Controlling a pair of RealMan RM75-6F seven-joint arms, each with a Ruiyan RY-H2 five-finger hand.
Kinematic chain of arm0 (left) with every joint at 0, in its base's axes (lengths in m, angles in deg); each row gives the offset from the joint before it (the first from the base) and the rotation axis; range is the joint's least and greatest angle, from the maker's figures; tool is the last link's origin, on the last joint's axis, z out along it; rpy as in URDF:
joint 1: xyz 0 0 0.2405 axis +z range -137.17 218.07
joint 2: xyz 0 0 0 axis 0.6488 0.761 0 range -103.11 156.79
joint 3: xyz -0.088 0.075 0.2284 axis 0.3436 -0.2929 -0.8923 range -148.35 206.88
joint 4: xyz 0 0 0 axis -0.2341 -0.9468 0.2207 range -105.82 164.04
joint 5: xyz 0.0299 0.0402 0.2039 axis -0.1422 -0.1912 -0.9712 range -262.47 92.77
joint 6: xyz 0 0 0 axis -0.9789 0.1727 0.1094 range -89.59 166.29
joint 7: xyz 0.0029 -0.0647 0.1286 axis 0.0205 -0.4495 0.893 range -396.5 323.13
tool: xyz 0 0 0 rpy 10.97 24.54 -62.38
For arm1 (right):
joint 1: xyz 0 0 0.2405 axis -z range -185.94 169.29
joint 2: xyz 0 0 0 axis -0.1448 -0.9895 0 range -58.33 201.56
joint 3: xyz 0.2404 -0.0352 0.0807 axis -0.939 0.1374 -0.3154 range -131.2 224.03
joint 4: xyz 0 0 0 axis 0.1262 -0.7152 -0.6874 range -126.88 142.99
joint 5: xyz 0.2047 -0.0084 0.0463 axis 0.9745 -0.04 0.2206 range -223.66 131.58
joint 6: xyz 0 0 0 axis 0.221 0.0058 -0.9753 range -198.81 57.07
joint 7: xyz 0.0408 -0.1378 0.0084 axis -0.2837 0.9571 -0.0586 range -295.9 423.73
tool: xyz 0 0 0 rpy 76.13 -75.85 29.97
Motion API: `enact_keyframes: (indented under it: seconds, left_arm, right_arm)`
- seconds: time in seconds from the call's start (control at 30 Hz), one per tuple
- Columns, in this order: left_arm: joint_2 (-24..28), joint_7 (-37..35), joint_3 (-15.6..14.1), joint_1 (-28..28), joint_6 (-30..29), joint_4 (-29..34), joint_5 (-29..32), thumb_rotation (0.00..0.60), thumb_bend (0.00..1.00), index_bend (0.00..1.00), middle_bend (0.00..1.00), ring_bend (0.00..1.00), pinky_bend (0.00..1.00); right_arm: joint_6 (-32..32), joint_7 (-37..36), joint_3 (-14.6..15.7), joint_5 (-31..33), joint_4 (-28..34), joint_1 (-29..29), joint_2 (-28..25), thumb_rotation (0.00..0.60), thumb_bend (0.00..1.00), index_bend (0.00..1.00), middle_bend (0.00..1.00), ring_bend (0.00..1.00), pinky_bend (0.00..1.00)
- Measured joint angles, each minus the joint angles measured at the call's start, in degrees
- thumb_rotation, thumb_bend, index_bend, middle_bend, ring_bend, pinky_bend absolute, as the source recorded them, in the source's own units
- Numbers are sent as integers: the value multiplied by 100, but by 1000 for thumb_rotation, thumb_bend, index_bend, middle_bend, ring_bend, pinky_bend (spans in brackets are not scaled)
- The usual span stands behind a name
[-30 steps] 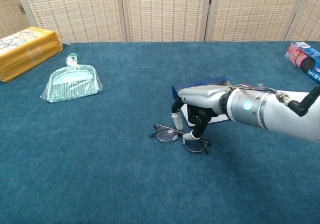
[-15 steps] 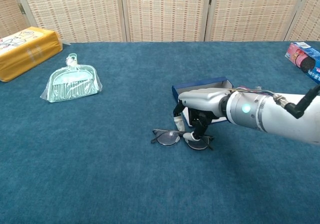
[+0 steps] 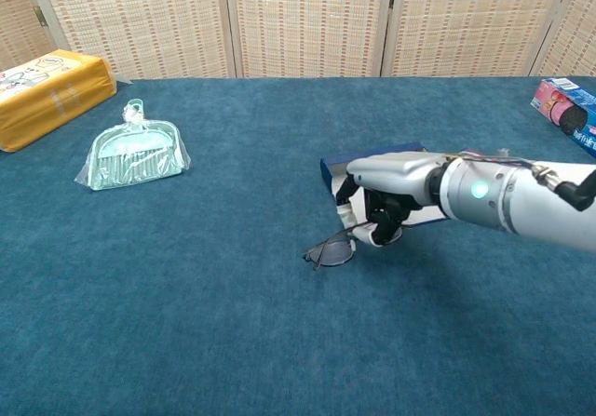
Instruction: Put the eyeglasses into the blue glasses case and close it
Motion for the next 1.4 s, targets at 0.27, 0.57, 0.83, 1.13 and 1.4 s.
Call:
enact_keyframes:
  seconds: [0.27,0.57,0.83,1.13,1.4]
  left_arm:
    - [-19,57,-9,-12,13,33,-21,600,164,85,150,105,282]
    - [9,168,-3,-22,37,122,10,600,164,85,150,105,282]
    - [43,185,8,-25,46,152,41,600,164,85,150,105,282]
    - [54,136,1,-27,87,121,69,600,164,85,150,105,283]
    - [52,97,-13,-24,89,116,54,600,163,85,149,105,282]
  right_arm:
    - [-201,152,-9,-188,-293,22,-272,600,506,554,1000,1000,846]
    - [-100,10,-158,-206,-1312,29,19,600,486,554,1000,1000,846]
    - [112,-495,-356,-423,-2200,66,568,600,398,230,980,1000,846]
    - [106,-1030,-527,-975,-2324,225,627,600,360,3,956,1000,846]
    - [37,-1008,-571,-1067,-1821,368,270,600,304,0,956,1000,846]
